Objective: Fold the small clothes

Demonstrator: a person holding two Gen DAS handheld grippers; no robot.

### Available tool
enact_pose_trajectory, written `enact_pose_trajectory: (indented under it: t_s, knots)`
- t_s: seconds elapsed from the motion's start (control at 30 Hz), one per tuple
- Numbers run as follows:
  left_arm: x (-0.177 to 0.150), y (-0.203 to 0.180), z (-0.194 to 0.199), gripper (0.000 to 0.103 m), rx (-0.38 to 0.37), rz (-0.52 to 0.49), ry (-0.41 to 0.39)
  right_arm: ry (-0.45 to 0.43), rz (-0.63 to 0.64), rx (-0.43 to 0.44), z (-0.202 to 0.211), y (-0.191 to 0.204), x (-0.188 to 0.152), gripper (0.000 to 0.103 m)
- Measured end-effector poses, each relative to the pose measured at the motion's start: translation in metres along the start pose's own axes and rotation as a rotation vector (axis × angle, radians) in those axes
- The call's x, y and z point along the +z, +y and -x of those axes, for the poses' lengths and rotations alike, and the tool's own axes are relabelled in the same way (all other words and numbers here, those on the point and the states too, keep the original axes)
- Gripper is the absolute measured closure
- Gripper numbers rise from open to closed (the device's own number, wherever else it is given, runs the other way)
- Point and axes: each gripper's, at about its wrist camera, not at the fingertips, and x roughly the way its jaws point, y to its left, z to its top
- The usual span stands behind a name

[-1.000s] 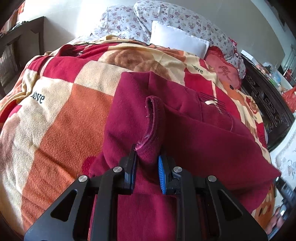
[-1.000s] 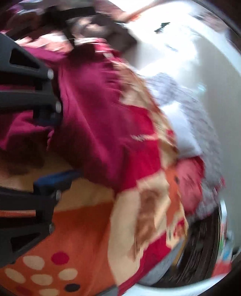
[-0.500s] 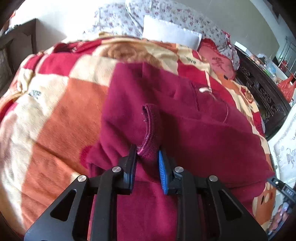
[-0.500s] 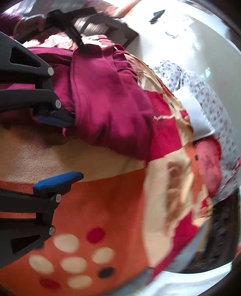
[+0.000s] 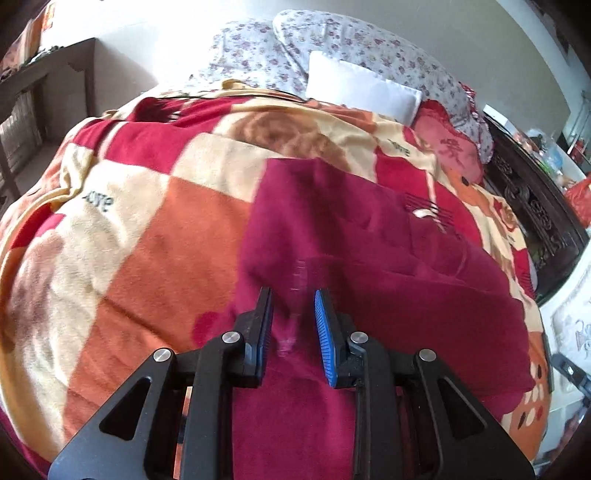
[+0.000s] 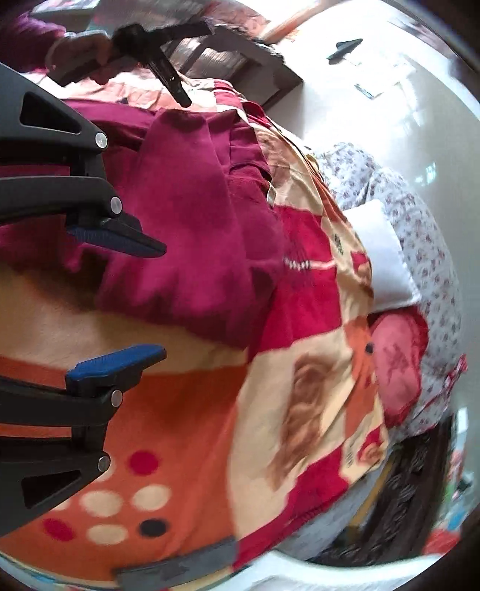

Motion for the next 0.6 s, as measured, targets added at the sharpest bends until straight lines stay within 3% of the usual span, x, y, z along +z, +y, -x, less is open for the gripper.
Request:
enact_pose_trajectory:
  t_s: [0.07,0.1,0.23,0.3,0.43,0.6]
  knots:
    - [-0.002,-0.012,-0.008,0.080,0.004,-0.035,0.012,-0.017,0.003,0.057,-0.020,0.008,0.007,0.059]
    - [-0.003,-0.016,-0.014,0.080,0.016,-0.053,0.018,-0.007,0.002,0.063,-0.031,0.011,0.010,0.066]
    - [-0.006,-0.024,-0.043,0.080,0.065,-0.094,0.077,0.051,0.018,-0.014,-0.081,0.013,0.020,0.072]
    - [-0.007,-0.024,-0.054,0.073,0.085,-0.105,0.083,0.044,0.026,-0.027,-0.095,0.008,0.024,0.073]
    - [-0.006,-0.023,-0.056,0.072,0.087,-0.101,0.078,0.058,0.020,-0.004,-0.094,0.003,0.031,0.073]
    - [-0.009,-0.017,-0.046,0.072,0.071,-0.083,0.086,0.054,0.046,0.025,-0.050,0.011,0.016,0.072]
